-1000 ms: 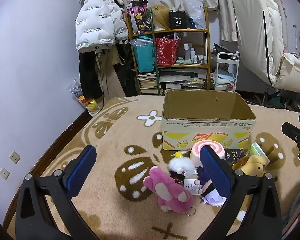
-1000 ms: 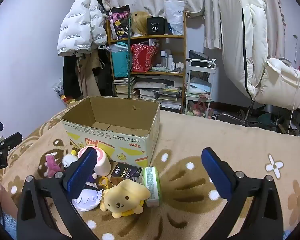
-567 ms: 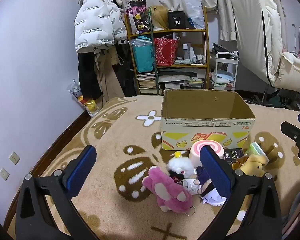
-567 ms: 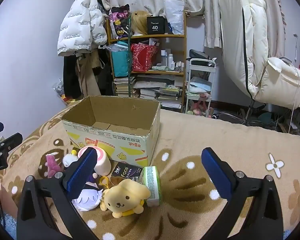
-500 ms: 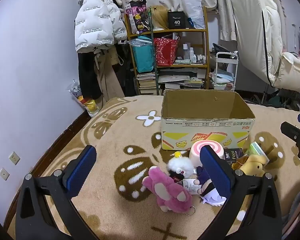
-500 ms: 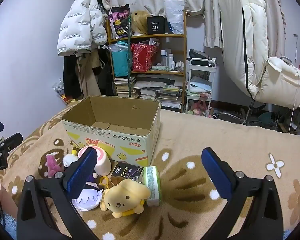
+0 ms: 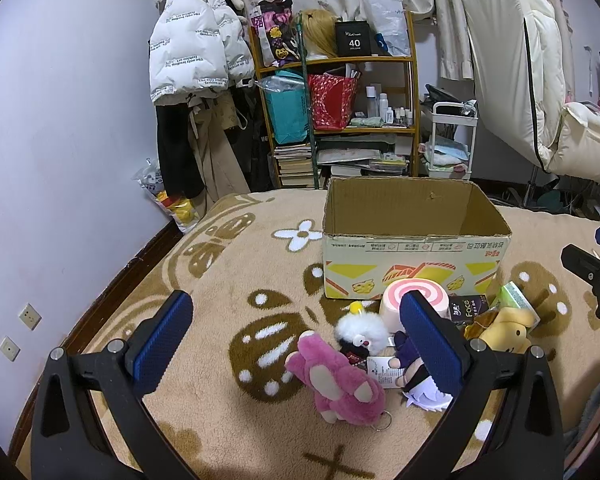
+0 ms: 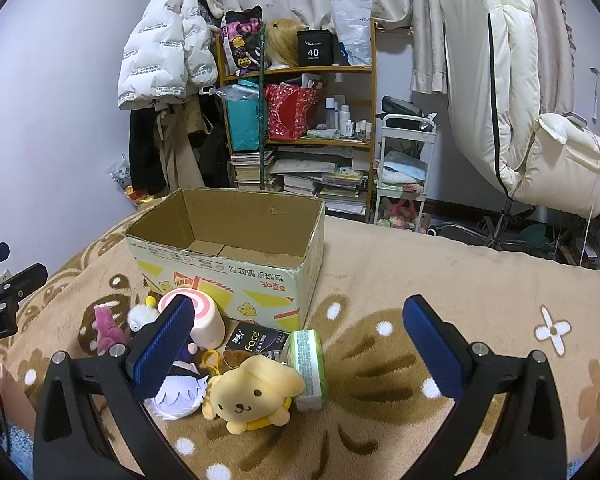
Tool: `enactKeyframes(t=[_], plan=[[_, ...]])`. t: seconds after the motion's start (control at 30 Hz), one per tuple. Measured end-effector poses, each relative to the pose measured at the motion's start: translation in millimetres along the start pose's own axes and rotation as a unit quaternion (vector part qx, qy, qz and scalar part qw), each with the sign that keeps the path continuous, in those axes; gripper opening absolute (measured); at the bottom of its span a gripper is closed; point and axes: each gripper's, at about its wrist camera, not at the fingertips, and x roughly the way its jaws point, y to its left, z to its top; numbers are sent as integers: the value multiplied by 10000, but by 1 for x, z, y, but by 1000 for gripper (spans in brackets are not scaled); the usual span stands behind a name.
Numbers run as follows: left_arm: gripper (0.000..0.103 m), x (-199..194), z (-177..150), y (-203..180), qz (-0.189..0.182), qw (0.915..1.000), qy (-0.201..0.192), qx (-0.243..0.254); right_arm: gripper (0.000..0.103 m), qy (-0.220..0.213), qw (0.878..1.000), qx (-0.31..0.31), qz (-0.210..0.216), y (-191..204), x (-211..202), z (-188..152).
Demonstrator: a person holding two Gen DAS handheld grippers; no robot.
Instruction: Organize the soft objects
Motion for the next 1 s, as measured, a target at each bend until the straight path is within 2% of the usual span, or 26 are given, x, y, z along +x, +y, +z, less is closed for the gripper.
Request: enactKeyframes(t=[1.0], plan=[[102, 7, -9, 1, 14, 10000, 28, 14, 103, 20, 10000, -19, 13, 4, 1, 0]])
